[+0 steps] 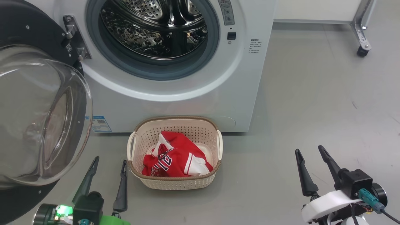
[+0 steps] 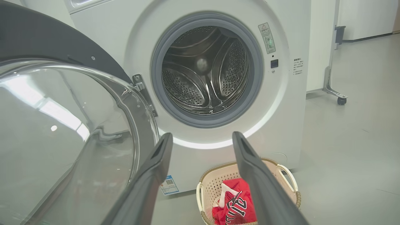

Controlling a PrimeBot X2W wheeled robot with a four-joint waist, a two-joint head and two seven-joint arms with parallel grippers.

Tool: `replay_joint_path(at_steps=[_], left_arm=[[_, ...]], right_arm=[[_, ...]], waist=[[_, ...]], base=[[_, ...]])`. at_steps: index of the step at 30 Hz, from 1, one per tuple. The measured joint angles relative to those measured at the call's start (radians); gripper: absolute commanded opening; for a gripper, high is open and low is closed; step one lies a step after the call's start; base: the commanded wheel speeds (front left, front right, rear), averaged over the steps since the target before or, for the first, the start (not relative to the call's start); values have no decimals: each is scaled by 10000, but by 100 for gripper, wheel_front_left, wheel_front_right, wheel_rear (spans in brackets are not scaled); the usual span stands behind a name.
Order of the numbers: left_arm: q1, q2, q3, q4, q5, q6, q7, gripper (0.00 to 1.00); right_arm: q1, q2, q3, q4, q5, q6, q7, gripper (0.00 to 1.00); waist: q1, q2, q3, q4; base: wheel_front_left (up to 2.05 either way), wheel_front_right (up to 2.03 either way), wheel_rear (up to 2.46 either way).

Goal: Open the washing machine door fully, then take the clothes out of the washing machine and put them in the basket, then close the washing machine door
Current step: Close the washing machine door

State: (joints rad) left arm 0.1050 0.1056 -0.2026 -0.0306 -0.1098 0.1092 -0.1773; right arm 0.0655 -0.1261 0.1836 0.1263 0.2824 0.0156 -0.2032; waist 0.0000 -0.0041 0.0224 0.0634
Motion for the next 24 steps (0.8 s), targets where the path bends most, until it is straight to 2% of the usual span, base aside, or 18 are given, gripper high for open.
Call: replay_joint_path(at_steps=[24], left_arm=[[-2, -136, 159, 69, -205, 0, -12, 100]], right_arm=[[60, -75, 61, -215, 0, 0, 50, 100]], waist=[[0, 0, -48, 2340]], base=[[0, 0, 0]])
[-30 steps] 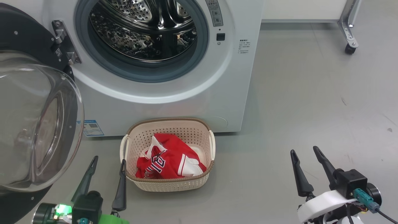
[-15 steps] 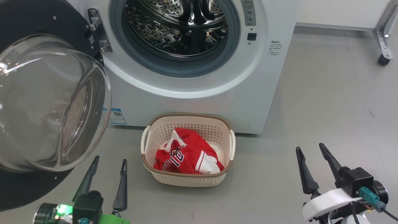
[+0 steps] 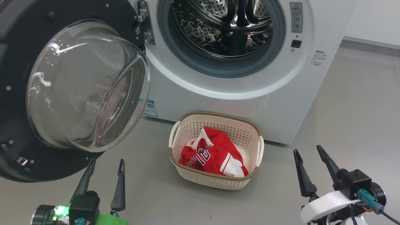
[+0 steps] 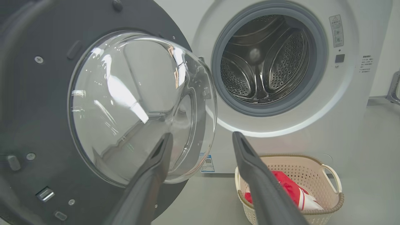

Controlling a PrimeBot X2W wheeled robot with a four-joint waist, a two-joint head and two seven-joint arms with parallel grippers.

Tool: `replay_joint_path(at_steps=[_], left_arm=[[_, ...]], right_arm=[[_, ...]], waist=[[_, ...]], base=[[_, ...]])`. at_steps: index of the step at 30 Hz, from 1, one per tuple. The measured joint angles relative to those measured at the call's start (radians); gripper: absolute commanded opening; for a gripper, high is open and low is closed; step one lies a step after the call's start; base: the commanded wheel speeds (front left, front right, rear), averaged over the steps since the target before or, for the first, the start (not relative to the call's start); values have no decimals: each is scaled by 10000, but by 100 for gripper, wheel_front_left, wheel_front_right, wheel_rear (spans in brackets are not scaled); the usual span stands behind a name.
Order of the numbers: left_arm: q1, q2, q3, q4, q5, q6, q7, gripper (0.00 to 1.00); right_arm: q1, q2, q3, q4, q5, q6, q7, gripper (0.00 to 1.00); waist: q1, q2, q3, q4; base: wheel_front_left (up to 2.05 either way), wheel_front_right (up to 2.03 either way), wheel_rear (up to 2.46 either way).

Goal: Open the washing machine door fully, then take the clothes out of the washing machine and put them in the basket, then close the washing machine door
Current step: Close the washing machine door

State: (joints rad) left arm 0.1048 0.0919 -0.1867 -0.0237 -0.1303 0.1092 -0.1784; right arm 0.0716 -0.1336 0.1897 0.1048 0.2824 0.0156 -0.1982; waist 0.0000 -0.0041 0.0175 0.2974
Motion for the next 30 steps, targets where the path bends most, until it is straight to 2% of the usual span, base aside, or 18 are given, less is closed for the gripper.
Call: replay_joint_path(at_steps=[13, 25, 26, 28, 29, 30], left_arm=[[39, 2, 345, -142, 0, 0, 0, 100], [220, 0, 627, -203, 0, 13, -2, 100], [221, 0, 631, -203, 0, 13, -2, 57], [221, 0, 652, -203, -13, 15, -4, 11], [221, 0, 652, -203, -13, 15, -4, 0], [222, 0, 667, -205, -17, 15, -4, 0]], right_arm=[[22, 71, 217, -25, 2, 8, 146, 100], [18, 82, 353, -29, 0, 36, 270, 100], [18, 82, 353, -29, 0, 36, 270, 100], [17, 82, 353, -29, 0, 36, 270, 100], [17, 82, 353, -29, 0, 36, 270, 100], [17, 82, 353, -29, 0, 36, 270, 100]], waist=[[0, 0, -72, 1065], [0, 0, 54, 1145], [0, 0, 58, 1140], [0, 0, 66, 1131], [0, 0, 66, 1131], [0, 0, 70, 1128]], base=[[0, 0, 0], [0, 0, 0], [0, 0, 0], [0, 0, 0], [0, 0, 0], [0, 0, 0]])
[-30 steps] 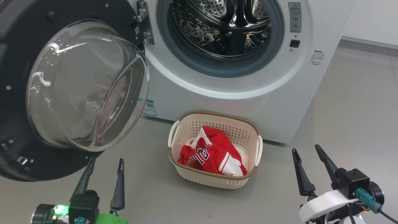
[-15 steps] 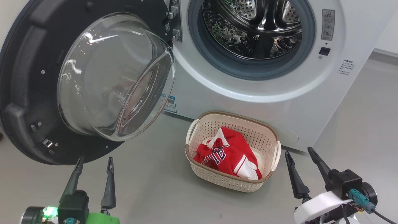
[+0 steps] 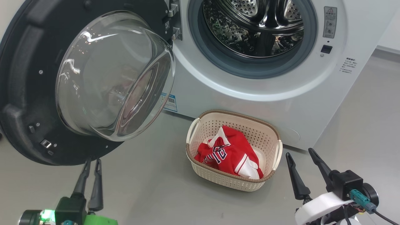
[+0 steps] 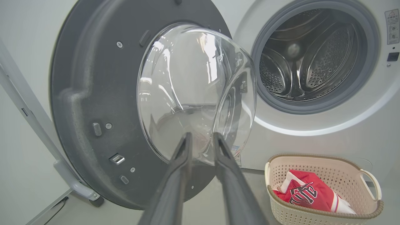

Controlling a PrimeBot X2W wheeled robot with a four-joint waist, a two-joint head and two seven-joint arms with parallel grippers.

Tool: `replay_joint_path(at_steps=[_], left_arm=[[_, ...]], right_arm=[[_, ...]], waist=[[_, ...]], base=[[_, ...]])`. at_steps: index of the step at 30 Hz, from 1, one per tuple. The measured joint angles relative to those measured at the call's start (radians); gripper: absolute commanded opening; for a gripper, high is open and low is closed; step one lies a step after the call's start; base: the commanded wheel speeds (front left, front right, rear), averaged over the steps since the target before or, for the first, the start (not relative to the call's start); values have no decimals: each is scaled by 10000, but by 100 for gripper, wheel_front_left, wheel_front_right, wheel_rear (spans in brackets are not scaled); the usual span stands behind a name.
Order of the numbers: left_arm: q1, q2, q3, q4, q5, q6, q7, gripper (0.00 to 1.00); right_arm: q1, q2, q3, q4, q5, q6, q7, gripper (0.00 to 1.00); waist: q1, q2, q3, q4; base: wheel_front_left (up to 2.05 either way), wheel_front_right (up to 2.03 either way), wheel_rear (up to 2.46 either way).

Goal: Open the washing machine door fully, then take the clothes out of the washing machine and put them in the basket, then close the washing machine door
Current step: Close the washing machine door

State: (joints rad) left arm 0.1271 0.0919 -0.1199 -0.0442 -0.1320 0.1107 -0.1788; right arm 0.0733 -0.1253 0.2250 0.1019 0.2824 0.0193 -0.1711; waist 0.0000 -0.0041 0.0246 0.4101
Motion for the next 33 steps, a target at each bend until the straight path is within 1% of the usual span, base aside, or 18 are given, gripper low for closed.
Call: replay_joint_path(at_steps=[8, 13, 15, 19, 21, 27, 29, 33], left_arm=[[2, -19, 27, -75, -90, 0, -117, 0], [0, -161, 153, -385, -940, -38, -215, 0], [0, -244, 205, -568, -1547, -217, -272, 0], [-9, -468, 370, -1026, -3319, -736, -316, 0], [-28, -476, 537, -1185, -4232, -980, -341, 0], [-43, -495, 1143, -1762, -7407, -1697, -349, 0], [-49, -495, 1476, -2036, -8460, -1879, -349, 0], [-201, -504, 2098, -2452, -10255, -2002, -339, 0]], right_arm=[[-8, 0, 0, 4, 0, 0, 0, 100], [-9, -2, 0, 12, 0, 0, 0, 100], [-9, -2, -2, 12, 0, 0, 0, 100], [-9, -4, 0, 2, 0, 0, 2, 100], [-9, -12, -2, 0, 0, 0, 2, 100], [-10, -23, 0, -4, 0, 0, 8, 100], [-16, -23, 21, -31, 0, 0, 52, 100], [-20, -50, 2, -111, -2, -2, 75, 100]], waist=[[0, 0, 19, 0], [0, 0, 15, 3], [0, 0, 16, 5], [0, 0, 51, 17], [0, 0, 97, 21], [0, 0, 146, 28], [0, 0, 180, 6], [0, 0, 297, -31]], base=[[0, 0, 0], [0, 0, 0], [0, 0, 0], [0, 0, 0], [0, 0, 0], [0, 0, 0], [0, 0, 0], [0, 0, 0]])
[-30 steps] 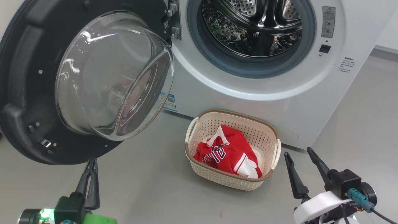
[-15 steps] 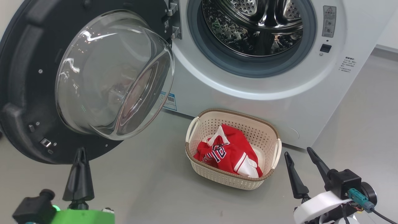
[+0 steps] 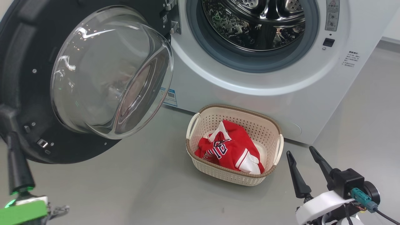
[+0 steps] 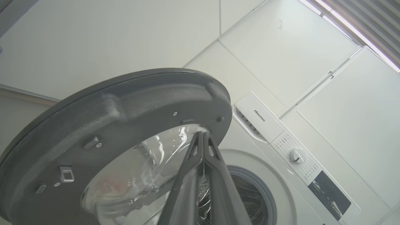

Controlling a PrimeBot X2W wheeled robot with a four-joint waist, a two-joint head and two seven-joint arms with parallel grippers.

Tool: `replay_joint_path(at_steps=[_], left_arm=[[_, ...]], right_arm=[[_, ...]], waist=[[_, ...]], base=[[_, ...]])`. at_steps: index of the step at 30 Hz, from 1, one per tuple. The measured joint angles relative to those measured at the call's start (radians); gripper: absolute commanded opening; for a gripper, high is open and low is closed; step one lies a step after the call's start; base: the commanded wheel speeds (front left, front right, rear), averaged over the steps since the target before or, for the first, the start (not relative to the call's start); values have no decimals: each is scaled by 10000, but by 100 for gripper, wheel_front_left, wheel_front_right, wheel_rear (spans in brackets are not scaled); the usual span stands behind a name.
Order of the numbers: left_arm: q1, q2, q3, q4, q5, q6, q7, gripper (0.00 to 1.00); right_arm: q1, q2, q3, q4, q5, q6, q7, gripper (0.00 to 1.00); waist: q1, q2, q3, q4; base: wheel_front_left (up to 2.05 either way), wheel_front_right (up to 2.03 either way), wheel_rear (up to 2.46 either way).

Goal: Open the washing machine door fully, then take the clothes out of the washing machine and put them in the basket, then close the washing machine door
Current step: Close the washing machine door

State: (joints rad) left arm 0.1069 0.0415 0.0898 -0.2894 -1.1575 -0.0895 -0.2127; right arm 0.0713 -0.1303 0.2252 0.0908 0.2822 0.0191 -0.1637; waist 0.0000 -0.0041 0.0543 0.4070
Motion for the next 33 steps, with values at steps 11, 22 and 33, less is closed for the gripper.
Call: replay_joint_path(at_steps=[11, 22, 33], left_arm=[[-1116, 506, 2466, -165, -2671, -23, 660, 0], [-2224, 1737, 4151, 2186, -4748, 1032, 1760, 0], [-3246, 2556, 4194, 4358, -5584, 1772, 2748, 0]], right_arm=[[-70, -146, -81, -136, -4, -12, 58, 100], [-272, -255, -75, -290, -17, -10, 178, 100], [-541, -322, 21, -347, -27, 79, 278, 100]], waist=[[0, 0, 350, -79], [0, 0, 616, -253], [0, 0, 886, -595]], base=[[0, 0, 0], [0, 0, 0], [0, 0, 0]])
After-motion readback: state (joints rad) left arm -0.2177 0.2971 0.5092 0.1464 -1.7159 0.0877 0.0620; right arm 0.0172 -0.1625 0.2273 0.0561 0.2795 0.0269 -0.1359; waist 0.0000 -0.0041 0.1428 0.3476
